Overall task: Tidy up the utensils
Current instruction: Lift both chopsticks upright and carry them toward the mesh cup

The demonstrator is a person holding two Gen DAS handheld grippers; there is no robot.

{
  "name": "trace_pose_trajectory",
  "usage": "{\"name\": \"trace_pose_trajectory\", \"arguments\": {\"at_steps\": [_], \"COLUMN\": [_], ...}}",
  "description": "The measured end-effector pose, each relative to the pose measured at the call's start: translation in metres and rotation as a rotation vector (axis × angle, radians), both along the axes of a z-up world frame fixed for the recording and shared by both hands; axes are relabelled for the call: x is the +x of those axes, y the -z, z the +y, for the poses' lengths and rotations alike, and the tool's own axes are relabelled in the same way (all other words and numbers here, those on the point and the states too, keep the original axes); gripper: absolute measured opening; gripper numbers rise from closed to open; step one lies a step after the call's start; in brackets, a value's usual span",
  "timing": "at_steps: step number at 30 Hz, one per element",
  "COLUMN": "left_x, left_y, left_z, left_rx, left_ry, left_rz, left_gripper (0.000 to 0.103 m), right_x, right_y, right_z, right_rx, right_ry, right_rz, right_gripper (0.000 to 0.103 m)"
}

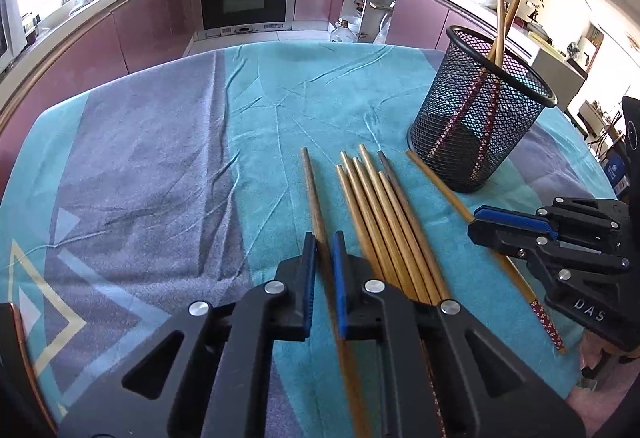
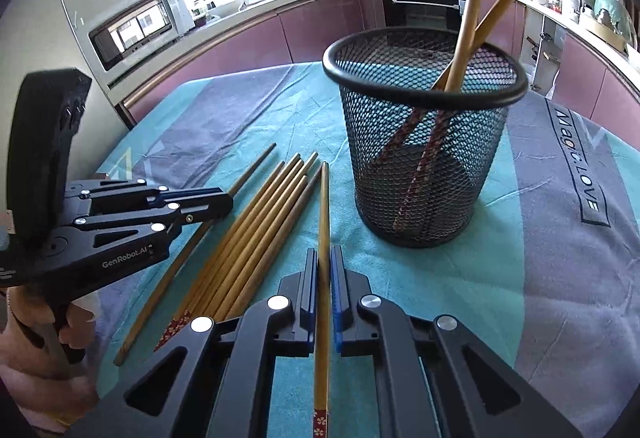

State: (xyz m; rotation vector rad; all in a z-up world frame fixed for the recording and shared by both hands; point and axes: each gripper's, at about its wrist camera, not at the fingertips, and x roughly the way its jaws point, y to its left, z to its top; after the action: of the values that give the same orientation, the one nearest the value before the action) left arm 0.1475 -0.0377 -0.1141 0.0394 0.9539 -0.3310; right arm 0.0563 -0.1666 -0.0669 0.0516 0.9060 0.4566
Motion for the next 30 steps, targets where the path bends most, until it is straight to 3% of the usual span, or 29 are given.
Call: {"name": "trace_pose_trajectory", "arguments": {"at_steps": [14, 30], "left_x": [-0.033, -0.071], "left_y": [-0.051, -0.114], "left_z": [0.022, 0.044], "left_rx": [-0.152, -0.289], "left_ry": [0.04, 0.095], "left_rz": [-0.069, -0.18], "left_gripper": [0.008, 0.007], "right_x": [-0.018, -0.035], "right_y": [-0.042, -0.077], "right_z": [-0.022, -0.042], "right_rx": [0.175, 0.263], "right_ry": [-0.031, -0.025], "right_rz": [-0.083, -0.189], "right_gripper": [0.005, 0.005]}}
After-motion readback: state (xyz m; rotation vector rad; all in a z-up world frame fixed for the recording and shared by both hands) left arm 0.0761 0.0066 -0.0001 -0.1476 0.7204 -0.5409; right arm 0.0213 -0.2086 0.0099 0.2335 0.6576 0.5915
